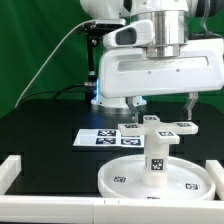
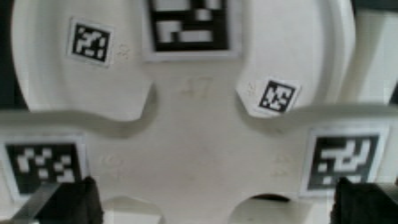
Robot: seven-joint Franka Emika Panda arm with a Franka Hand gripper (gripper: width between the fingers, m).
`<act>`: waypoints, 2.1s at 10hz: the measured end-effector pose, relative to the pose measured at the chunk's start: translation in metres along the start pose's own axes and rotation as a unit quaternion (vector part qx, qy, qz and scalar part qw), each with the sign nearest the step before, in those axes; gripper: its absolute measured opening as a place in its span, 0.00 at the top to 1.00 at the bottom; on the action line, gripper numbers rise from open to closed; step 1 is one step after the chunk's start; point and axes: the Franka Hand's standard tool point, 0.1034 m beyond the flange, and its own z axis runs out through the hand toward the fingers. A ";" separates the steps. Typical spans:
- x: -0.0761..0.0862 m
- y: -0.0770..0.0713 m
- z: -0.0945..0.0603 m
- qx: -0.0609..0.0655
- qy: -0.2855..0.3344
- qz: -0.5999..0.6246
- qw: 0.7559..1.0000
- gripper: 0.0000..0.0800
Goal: Assemble round table
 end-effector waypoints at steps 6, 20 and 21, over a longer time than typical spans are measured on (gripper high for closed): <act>-0.002 0.000 0.003 -0.012 -0.017 -0.245 0.969 0.19; -0.012 0.001 0.016 -0.011 -0.023 -0.114 0.993 0.46; -0.011 0.002 0.016 -0.016 -0.016 -0.062 0.998 0.46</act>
Offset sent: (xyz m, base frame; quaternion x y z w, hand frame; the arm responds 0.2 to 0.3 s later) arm 0.0000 0.0000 0.0000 0.0000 0.0000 -0.1938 0.9810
